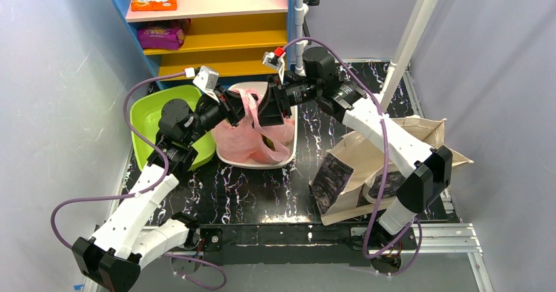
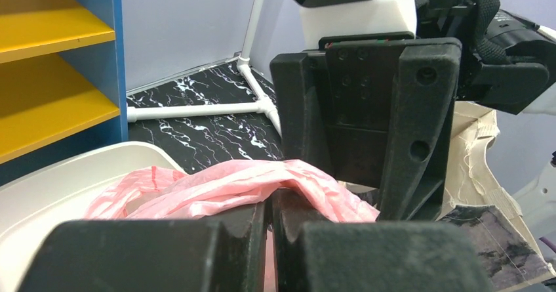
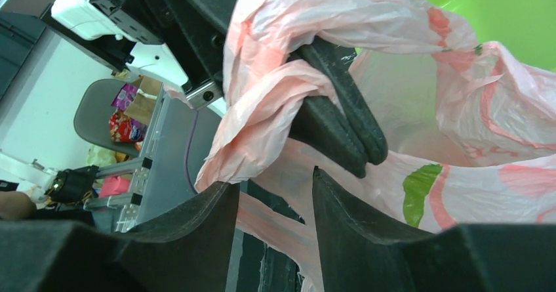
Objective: Place the food into the grocery bag and tie it
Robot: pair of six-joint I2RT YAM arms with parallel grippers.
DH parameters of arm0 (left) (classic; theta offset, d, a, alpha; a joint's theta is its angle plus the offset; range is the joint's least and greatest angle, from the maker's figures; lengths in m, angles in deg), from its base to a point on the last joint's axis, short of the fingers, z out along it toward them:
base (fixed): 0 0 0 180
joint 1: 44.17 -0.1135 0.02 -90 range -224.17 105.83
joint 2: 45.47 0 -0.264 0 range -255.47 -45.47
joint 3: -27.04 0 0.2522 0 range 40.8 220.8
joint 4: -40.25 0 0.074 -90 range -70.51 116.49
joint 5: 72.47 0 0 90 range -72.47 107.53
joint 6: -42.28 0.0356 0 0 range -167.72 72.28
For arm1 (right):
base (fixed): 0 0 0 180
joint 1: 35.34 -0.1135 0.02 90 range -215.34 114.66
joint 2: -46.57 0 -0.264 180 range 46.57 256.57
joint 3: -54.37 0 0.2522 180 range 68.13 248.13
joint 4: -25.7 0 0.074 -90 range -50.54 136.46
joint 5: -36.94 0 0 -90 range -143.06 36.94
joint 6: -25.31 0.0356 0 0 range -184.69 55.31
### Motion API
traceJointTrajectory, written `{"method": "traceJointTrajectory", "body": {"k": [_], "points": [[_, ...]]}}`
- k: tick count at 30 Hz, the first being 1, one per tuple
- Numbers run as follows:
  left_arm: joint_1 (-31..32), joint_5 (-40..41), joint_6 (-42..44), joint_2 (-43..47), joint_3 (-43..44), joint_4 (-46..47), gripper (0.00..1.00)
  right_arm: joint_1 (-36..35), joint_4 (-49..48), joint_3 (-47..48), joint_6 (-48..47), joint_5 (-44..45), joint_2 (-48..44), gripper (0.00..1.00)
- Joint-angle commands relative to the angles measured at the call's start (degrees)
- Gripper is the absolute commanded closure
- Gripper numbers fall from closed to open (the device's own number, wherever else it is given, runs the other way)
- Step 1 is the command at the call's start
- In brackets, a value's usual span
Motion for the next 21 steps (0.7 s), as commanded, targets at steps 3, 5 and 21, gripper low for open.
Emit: {"method": "traceJointTrajectory", "body": {"k": [3,5,21], "points": [[0.0,1.9,-1.0,2.2,1.5,0.4,1.00,-2.3,-6.8,2.0,2.1,5.1,0.3,0.44],[0.0,2.3,-1.1,2.2,1.5,0.3,1.00,-3.3,-7.9,1.7,2.1,6.9,0.1,0.43],[0.0,9.3,-0.7,4.1,2.0,-3.9,1.00,-9.4,-19.7,-4.2,5.7,25.2,-0.8,0.37]]}}
